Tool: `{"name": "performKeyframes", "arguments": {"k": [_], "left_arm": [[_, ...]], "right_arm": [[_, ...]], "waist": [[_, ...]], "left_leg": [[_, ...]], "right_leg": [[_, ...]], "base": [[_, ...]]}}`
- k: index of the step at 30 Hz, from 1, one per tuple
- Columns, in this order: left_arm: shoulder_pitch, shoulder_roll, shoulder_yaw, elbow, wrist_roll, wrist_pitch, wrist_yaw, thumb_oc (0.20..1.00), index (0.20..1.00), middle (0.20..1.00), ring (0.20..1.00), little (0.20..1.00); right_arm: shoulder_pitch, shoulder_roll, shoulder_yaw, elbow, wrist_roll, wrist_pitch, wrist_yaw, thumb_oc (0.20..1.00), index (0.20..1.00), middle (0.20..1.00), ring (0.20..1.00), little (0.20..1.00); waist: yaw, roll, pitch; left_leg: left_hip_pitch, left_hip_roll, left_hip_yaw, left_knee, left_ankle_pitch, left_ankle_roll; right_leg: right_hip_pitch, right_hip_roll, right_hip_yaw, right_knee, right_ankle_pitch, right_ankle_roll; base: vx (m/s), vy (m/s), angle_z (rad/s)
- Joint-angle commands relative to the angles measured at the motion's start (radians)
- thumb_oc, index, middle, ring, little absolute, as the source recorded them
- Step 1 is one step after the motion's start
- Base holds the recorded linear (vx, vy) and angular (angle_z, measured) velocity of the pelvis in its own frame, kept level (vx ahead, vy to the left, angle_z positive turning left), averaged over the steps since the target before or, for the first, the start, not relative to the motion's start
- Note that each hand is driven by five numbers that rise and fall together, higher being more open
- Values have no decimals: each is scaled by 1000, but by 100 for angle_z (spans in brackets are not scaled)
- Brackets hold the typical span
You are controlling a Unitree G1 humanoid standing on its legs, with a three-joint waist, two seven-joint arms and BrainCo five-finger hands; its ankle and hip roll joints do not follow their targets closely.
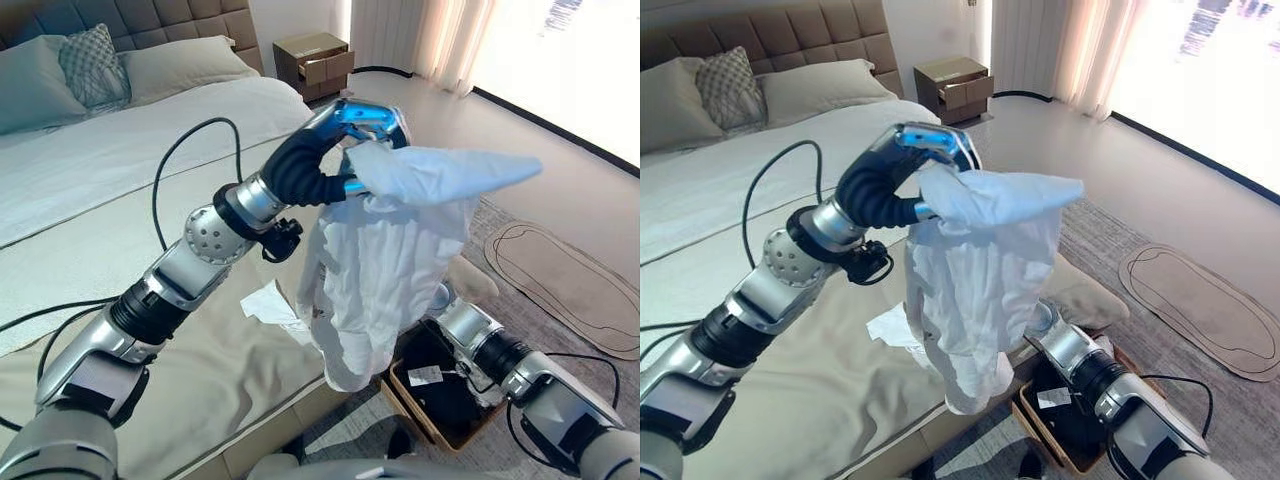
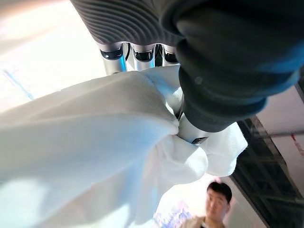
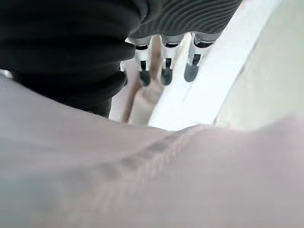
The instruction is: Pick up clothes into the bucket
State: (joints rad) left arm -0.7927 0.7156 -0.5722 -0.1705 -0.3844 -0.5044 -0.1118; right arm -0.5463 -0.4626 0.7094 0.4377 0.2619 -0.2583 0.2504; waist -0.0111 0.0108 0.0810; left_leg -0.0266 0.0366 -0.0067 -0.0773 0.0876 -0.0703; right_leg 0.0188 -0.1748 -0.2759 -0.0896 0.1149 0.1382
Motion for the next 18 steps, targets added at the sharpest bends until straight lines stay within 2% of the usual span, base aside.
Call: {"name": "performKeyframes", "arguments": {"k": [1,2,3,4,6,7,8,13,18], "left_arm": [[-114,18,16,79,-48,-26,7,200,200,200,200,200],[-107,25,22,82,-61,-26,1,200,200,200,200,200],[-84,39,44,86,-85,-27,-4,200,200,200,200,200],[-83,39,44,86,-86,-27,-5,200,200,200,200,200],[-41,47,93,71,-90,-28,4,200,200,200,200,200],[-40,46,93,70,-89,-27,4,200,200,200,200,200],[-10,63,132,54,-75,-31,18,200,200,200,200,200],[48,80,196,64,-49,-27,34,200,200,200,200,200],[91,76,257,111,41,-23,56,200,200,200,200,200]], "right_arm": [[-1,-16,-39,-16,36,-26,-31,1000,1000,1000,1000,1000],[17,-24,-68,10,28,-28,-55,1000,1000,1000,1000,1000],[52,-35,-151,73,-14,-37,-134,1000,1000,1000,1000,1000],[52,-34,-152,72,-16,-37,-135,1000,1000,1000,1000,1000],[102,-28,-294,103,-39,-47,-250,1000,1000,1000,1000,1000],[105,-28,-295,101,-40,-46,-251,1000,1000,1000,1000,1000],[141,-25,-383,77,-24,-60,-294,1000,1000,1000,1000,1000],[238,-40,-459,-14,13,-70,-262,1000,1000,1000,1000,1000],[363,-63,-486,-113,140,-71,-106,1000,1000,1000,1000,1000]], "waist": [[14,-47,-47],[14,-47,-48],[9,-46,-50],[10,-46,-50],[0,-43,-54],[1,-43,-55],[-6,-41,-56],[-15,-42,-58],[-25,-49,-58]], "left_leg": [[16,3,7,2,-19,-16],[18,3,7,2,-19,-16],[20,2,8,3,-21,-13],[20,2,9,3,-21,-13],[24,3,11,3,-24,-11],[24,3,12,4,-25,-12],[27,3,12,4,-26,-11],[32,6,12,3,-28,-12],[35,11,12,4,-27,-16]], "right_leg": [[14,-31,-16,11,17,62],[15,-32,-16,11,18,63],[15,-31,-15,11,19,64],[16,-31,-15,11,19,64],[17,-30,-9,13,19,64],[17,-30,-9,13,19,64],[19,-29,-7,14,17,64],[23,-26,-6,15,12,62],[28,-21,-7,17,4,61]], "base": [[35,-9,1],[0,0,0],[22,-10,3],[19,-8,10],[22,0,7],[27,-2,-4],[16,-5,-6],[5,-2,-3],[0,0,0]]}}
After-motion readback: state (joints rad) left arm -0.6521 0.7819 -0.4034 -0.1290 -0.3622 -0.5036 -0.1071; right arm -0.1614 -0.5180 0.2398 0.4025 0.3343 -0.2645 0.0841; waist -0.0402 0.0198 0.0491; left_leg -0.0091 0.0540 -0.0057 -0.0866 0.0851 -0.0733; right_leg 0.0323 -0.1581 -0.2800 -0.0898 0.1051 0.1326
